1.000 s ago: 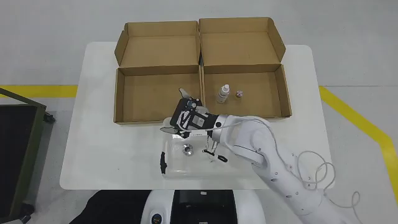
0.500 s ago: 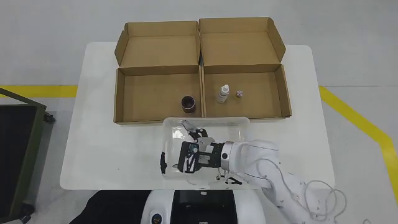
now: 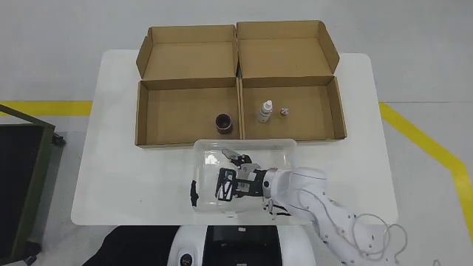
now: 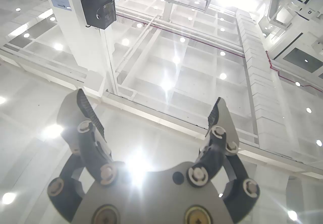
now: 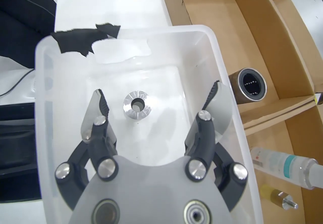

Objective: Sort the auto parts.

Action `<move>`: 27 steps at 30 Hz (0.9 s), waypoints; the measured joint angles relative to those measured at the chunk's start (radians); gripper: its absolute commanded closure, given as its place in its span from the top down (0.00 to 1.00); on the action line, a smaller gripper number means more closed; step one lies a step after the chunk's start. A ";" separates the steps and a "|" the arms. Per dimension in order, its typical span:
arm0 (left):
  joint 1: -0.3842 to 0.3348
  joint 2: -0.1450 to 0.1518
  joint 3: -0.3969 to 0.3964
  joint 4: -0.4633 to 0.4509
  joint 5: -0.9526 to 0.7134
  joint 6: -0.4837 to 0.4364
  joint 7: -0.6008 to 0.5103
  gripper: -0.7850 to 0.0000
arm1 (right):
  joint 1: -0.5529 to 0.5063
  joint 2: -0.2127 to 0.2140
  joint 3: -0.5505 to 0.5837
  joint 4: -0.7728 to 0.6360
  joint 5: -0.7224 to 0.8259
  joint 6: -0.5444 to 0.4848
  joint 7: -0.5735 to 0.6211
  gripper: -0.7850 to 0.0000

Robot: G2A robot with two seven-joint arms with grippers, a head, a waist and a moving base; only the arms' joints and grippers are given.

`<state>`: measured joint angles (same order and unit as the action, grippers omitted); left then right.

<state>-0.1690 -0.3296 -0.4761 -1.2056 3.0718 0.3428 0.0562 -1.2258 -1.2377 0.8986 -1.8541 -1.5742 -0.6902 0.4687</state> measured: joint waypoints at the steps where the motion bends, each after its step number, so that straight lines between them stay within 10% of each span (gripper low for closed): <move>1: 0.000 0.000 0.000 0.000 0.000 0.000 0.000 1.00 | 0.004 -0.001 -0.004 0.008 -0.004 0.002 0.002 0.81; 17: 0.000 0.000 0.000 0.000 0.000 0.000 0.000 1.00 | 0.044 -0.010 -0.053 0.117 0.011 -0.017 0.024 0.60; 27: 0.000 0.000 0.000 0.000 0.000 0.000 0.000 1.00 | 0.060 -0.012 -0.067 0.135 0.025 -0.023 0.026 0.16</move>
<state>-0.1690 -0.3296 -0.4761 -1.2056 3.0718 0.3428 0.0562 -1.1662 -1.2499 0.8319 -1.7187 -1.5495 -0.7131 0.4948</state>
